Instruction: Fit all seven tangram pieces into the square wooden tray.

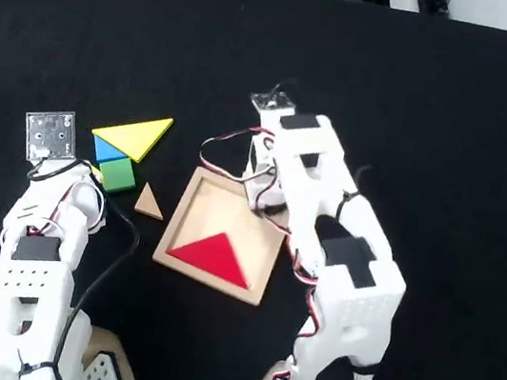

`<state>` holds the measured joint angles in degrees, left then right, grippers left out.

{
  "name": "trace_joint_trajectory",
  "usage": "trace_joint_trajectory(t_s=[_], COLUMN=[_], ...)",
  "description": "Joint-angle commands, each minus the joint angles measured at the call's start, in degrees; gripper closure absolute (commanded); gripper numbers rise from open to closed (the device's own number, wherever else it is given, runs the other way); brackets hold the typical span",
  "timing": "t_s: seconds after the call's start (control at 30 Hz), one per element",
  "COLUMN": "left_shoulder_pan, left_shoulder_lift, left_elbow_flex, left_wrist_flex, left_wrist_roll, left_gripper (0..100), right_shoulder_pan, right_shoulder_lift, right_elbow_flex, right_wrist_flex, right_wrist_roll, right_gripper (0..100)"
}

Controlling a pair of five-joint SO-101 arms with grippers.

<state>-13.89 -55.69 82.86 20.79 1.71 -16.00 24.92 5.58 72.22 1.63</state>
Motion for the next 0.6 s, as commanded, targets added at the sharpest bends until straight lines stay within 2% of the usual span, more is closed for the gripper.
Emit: trace_joint_trajectory(t_s=[0.0,0.23,0.57], left_shoulder_pan=[-0.6,-0.5,-0.5], left_shoulder_lift=[-1.0,-1.0,-1.0], left_elbow_flex=[-0.8,-0.8,-0.9], left_wrist_flex=[-1.1,-1.1,-1.1], left_wrist_roll=[0.7,0.7,0.7], left_gripper=[97,97,97], right_shoulder_pan=[1.2,-5.0,-5.6], right_shoulder_lift=[1.6,8.5,9.7], right_elbow_flex=[-6.3,-15.3,-19.1], right_wrist_flex=[-0.4,0.1,2.1], right_wrist_roll=[0.4,0.4,2.7], right_gripper=[98.7,98.7,98.7])
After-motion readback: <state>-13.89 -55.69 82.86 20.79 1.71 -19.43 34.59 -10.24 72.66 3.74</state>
